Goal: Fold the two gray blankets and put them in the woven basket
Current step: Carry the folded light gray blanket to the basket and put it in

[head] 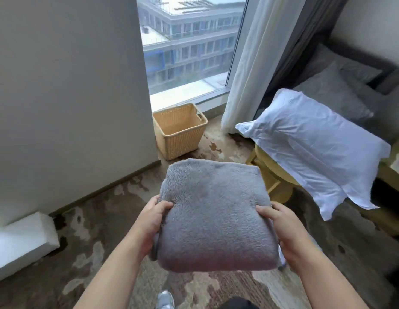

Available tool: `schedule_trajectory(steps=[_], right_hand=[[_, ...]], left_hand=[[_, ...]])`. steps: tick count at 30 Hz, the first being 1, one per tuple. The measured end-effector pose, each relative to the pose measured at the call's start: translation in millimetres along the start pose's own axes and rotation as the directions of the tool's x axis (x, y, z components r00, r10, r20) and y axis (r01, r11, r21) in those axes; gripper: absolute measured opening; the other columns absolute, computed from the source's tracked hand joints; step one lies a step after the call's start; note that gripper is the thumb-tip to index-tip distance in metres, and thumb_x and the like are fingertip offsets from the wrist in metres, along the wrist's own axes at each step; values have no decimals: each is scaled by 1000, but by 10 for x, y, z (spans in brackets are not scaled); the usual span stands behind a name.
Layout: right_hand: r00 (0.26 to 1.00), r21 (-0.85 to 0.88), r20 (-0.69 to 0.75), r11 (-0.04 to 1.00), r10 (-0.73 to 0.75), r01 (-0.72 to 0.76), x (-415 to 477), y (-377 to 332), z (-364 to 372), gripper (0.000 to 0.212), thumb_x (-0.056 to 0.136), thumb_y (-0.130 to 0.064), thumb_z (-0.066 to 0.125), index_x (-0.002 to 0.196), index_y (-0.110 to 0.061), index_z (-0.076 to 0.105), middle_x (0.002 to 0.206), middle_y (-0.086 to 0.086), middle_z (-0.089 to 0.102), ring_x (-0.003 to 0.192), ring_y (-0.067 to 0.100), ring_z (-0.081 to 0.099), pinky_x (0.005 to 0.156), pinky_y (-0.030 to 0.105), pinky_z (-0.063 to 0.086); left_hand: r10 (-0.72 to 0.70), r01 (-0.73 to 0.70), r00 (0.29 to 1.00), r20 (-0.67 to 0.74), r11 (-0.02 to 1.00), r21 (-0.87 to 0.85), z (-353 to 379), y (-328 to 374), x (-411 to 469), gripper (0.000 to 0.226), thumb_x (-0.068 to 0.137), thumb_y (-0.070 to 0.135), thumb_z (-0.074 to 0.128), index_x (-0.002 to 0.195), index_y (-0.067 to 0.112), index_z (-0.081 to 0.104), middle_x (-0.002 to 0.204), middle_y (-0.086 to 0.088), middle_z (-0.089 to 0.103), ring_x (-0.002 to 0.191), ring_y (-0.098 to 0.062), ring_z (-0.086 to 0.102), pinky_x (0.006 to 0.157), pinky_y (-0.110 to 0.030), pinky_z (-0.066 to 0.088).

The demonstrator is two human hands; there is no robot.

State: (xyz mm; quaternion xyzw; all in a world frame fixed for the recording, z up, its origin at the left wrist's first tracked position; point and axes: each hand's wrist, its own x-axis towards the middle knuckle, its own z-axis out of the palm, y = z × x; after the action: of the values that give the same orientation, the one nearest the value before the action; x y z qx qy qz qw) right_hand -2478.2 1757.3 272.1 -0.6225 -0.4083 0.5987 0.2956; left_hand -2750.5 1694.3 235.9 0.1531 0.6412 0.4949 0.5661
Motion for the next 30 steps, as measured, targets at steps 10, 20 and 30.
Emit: schedule_trajectory(steps=[10,20,30], right_hand=[[997,193,-44,979,71,-61,1821,-584,-295,15,85,-13,65,99,-9,66,92,10,75,78,26,73,56,31,54],[986,-13,160,999,40,-39,4150,-1963,-92,12,81,-13,66,93,-12,67,85,8,75,68,19,71,56,28,50],[949,-253,259,961,181,-114,5993,-2563,1181,9,79,-17,68,83,-11,64,82,11,73,80,30,69,70,40,50]], left_hand=[[-8,-2,999,52,983,184,1041,751,1832,24,86,12,56,106,25,62,83,9,74,72,-8,71,57,-22,50],[61,-20,980,-192,978,208,1722,1821,3166,26,86,25,50,106,38,60,95,11,72,89,-11,68,73,-32,50],[-125,130,945,-303,991,-4,1270,2270,4815,28,93,23,44,115,31,60,98,6,72,91,-14,67,67,-31,50]])
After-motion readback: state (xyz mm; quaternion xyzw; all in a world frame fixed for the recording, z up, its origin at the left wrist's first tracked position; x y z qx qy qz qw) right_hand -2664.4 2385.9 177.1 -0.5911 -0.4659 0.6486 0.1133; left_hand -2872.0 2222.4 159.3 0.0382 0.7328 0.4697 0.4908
